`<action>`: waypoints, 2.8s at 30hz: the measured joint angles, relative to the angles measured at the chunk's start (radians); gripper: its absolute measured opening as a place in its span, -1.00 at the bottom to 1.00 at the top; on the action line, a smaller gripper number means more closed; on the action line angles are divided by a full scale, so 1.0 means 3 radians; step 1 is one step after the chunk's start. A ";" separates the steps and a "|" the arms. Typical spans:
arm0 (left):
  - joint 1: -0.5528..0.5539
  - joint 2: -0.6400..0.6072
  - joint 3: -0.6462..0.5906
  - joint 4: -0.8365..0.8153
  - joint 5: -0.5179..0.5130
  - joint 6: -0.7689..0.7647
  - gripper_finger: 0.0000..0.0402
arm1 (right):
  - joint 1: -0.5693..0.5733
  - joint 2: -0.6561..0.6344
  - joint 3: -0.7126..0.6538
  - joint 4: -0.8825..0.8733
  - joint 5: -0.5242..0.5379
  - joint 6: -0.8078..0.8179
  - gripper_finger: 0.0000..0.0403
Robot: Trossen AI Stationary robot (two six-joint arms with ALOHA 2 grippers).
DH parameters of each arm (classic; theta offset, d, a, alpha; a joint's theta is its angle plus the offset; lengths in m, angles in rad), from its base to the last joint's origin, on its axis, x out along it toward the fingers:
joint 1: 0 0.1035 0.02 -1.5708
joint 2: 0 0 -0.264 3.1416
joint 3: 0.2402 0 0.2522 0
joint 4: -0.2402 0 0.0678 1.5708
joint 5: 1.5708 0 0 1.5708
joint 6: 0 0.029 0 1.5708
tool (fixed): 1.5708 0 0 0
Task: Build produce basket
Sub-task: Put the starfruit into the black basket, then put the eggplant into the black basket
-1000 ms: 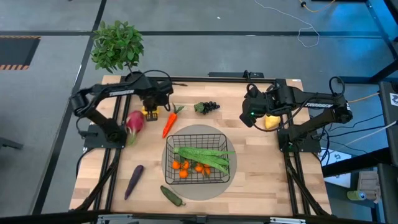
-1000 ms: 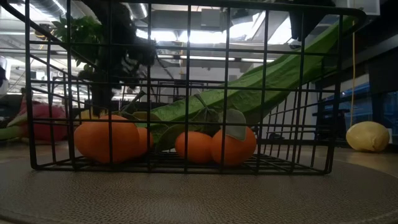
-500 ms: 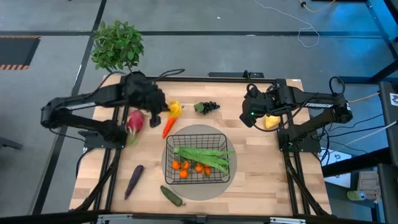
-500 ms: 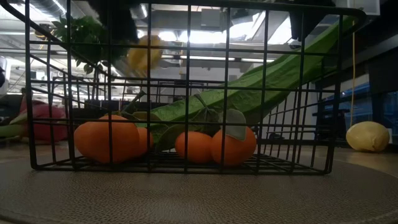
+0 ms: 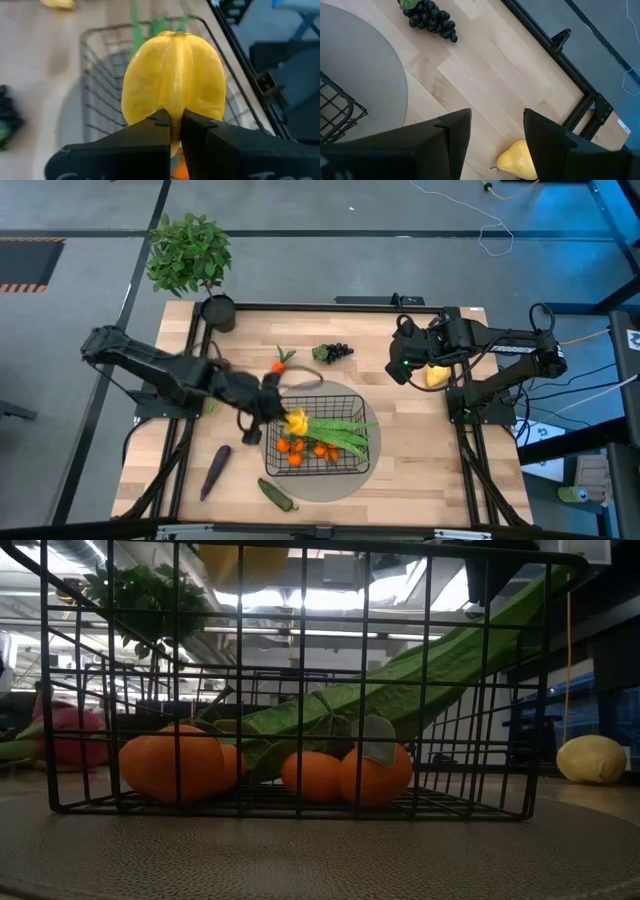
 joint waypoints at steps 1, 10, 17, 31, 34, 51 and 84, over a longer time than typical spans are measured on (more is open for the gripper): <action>-0.0047 0.0056 0.0000 0.0013 -0.0006 -0.0049 -0.97 | 0.0000 0.0000 0.0000 0.0000 0.0000 0.0001 -0.15; -0.0122 0.0228 0.0000 0.0030 -0.0284 -0.0338 -0.48 | 0.0000 0.0000 0.0000 0.0001 -0.0001 0.0005 -0.15; -0.0103 -0.0036 0.0003 -0.0030 -0.0203 -0.0596 -0.34 | 0.0000 0.0000 0.0000 0.0000 -0.0121 0.0004 -0.15; -0.0808 -0.0430 0.0005 -0.2038 0.0837 -0.2933 -0.34 | 0.0001 0.0000 0.0000 0.0000 -0.0185 -0.0004 -0.15; -0.1101 -0.0383 0.0005 -0.2068 0.0858 -0.3350 -0.34 | 0.0001 0.0000 0.0000 0.0000 -0.0188 0.0002 -0.15; -0.2297 0.0625 0.0004 -0.2064 0.0258 -0.5277 -0.34 | 0.0001 -0.0001 0.0000 -0.0001 -0.0236 0.0160 -0.15; -0.2359 0.1732 0.0001 -0.1296 0.0169 -0.5637 -0.34 | 0.0000 -0.0003 0.0000 -0.0013 -0.0367 0.0067 -0.15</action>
